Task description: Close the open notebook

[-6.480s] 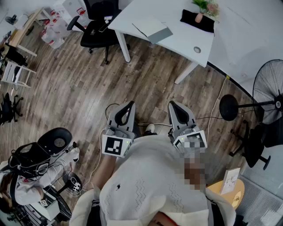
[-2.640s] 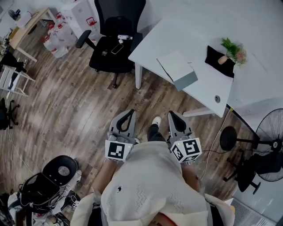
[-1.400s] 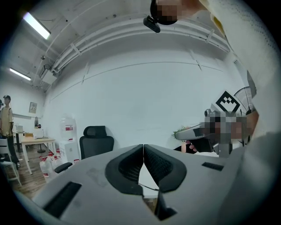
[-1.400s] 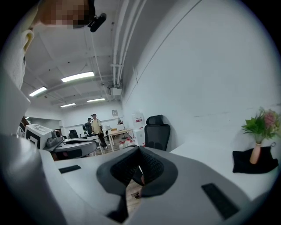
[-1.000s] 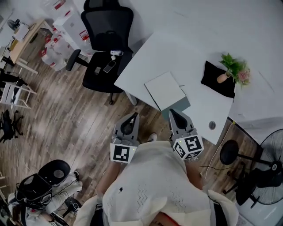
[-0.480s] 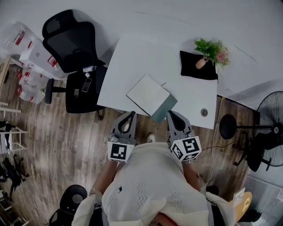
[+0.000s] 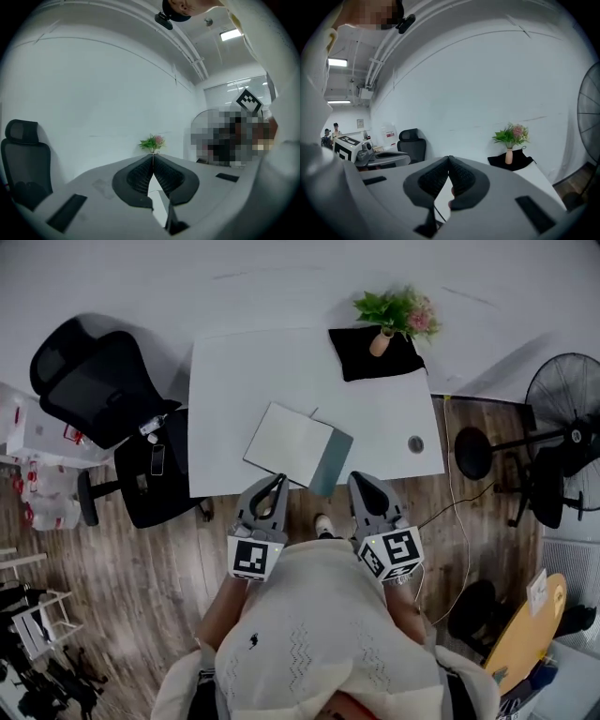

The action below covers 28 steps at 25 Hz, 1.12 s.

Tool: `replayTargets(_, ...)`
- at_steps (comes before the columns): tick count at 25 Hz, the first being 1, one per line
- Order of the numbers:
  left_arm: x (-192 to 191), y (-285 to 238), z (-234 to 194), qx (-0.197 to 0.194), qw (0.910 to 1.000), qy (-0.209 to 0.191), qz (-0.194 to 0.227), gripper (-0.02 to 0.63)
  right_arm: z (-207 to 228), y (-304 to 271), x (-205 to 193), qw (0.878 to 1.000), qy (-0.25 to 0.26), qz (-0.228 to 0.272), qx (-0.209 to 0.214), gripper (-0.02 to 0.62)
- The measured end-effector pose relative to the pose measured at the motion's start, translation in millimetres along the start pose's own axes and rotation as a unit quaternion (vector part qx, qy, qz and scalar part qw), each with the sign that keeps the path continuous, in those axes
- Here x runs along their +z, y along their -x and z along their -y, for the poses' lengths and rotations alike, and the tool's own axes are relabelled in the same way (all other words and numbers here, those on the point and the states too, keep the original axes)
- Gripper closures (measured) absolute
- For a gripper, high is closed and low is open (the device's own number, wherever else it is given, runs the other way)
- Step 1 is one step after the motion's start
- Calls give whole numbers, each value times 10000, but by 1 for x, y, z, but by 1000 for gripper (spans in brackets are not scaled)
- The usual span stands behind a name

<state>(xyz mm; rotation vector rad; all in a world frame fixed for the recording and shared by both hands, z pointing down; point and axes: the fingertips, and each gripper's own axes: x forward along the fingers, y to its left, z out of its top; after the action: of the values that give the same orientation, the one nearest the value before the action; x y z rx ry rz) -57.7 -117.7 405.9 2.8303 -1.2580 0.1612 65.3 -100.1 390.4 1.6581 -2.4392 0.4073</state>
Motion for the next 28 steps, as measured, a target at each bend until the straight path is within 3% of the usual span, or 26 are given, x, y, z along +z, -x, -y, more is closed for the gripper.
replayTargets(6, -8, -19, 16, -769, 9968, -140, -139, 594, 13, 14, -7, 9976, -238, 44, -649, 594)
replayTargets(13, -26, -30, 35, -1584, 9861, -354, -348, 594, 15, 29, -18, 9910, -471, 79, -1252, 594)
replayTargets(22, -60, -44, 58, -2190, 9728, -150, -739, 594, 17, 49, -32, 9825, -632, -20, -1750, 594)
replayTargets(28, -93, -49, 87, -2583, 9594, -268, -1104, 594, 23, 66, -38, 9779, -694, -80, -1970, 594)
